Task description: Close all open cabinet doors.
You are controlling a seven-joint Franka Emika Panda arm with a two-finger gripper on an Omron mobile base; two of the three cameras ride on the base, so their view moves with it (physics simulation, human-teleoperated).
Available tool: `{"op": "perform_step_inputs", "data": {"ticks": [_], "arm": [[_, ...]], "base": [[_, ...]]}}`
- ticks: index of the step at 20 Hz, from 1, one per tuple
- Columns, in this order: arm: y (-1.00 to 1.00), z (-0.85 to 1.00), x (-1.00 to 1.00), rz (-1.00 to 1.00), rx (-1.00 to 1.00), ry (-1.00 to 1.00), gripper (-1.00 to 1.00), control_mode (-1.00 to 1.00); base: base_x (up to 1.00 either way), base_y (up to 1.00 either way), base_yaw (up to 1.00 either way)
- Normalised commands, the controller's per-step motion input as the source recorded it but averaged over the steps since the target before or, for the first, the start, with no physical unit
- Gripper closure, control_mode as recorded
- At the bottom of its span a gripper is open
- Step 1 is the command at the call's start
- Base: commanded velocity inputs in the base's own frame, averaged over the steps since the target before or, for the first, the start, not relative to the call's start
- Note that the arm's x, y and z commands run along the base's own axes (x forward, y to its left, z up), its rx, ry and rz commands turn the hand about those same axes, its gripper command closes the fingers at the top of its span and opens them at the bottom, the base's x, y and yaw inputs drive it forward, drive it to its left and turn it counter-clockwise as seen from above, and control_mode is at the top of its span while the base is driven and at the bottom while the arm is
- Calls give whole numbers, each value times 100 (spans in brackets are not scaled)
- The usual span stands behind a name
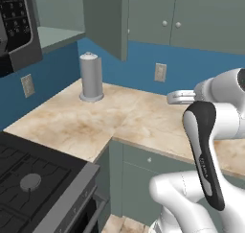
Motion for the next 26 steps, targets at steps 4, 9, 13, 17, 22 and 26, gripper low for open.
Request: {"op": "perform_step_inputs", "data": {"ticks": [4, 9, 13, 17, 22, 26], "arm": [[0, 0, 0, 0, 0, 0, -100, 100], [0, 0, 0, 0, 0, 0, -100, 100], [0, 0, 0, 0, 0, 0, -100, 100], [0, 0, 0, 0, 0, 0, -100, 100], [0, 0, 0, 0, 0, 0, -100, 100], [0, 0, 0, 0, 0, 0, -100, 100]], "base": [[6, -56, 13], [16, -31, 15], [21, -5, 26], [24, -18, 30], [33, -29, 24], [43, -25, 18]]}}
